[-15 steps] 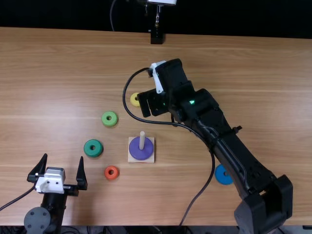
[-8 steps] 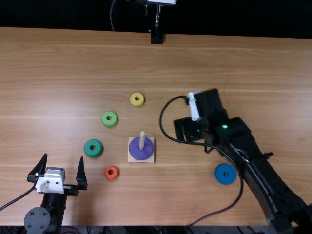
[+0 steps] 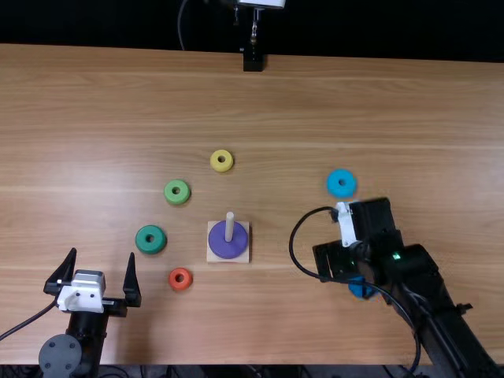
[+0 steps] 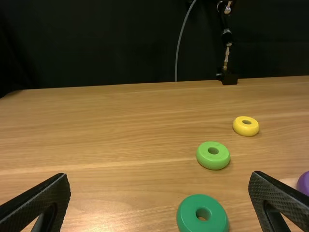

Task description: Build the Hanoi tower: stack the rings onto the peg from bottom to top in this color order: purple, dark blue, light blue, dark green, light green, yellow, orange.

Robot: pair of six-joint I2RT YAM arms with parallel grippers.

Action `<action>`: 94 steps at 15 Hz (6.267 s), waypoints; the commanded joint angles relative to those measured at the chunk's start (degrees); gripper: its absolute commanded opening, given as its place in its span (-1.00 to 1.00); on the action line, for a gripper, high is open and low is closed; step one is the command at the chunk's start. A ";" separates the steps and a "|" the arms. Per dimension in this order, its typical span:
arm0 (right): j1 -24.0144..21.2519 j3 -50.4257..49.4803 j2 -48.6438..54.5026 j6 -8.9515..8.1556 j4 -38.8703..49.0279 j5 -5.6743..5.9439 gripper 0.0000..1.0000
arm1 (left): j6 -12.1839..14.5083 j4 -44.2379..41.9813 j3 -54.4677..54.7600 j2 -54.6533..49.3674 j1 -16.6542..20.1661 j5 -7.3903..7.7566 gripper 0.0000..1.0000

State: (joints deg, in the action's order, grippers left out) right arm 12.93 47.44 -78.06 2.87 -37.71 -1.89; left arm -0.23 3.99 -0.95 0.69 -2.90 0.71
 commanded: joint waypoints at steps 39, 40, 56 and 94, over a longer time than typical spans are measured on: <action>-11.26 -10.88 1.25 6.83 0.63 -0.75 1.00 | 0.23 1.28 0.95 -0.69 0.17 0.98 1.00; -11.26 -10.88 1.25 6.83 0.63 -0.75 1.00 | 0.23 1.28 0.95 -0.69 0.17 0.98 1.00; -11.17 -5.60 1.33 6.72 1.90 -4.75 -1.00 | 0.23 1.18 0.95 -0.69 0.17 0.98 1.00; 26.71 61.63 -26.18 5.67 -28.79 -4.54 -1.00 | 0.23 1.28 0.95 -0.69 0.17 0.98 1.00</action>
State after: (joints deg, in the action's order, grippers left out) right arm 39.27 107.31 -103.35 9.37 -66.74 -6.02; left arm -0.21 3.97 -0.93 0.67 -2.90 0.73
